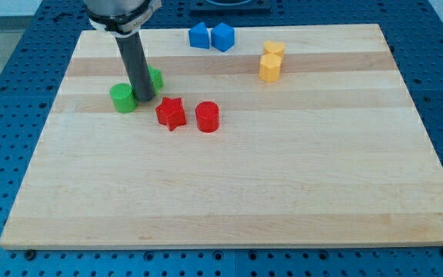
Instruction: Move the green star closer to the green circle
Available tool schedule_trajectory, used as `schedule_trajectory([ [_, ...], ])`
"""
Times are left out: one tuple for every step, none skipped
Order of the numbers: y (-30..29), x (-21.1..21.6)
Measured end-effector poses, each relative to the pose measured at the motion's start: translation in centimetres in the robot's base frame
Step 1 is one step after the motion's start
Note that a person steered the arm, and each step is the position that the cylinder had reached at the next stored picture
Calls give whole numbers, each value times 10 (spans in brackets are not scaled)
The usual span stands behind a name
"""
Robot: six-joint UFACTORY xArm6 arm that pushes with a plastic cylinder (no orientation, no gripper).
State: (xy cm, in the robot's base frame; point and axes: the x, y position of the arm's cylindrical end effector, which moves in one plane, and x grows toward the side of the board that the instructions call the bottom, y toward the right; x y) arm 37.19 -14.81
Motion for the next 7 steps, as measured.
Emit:
schedule_trajectory([
  [19, 1],
  [43, 6],
  [61, -19],
  [73, -61],
  [69, -82],
  [53, -78],
  [52, -63],
])
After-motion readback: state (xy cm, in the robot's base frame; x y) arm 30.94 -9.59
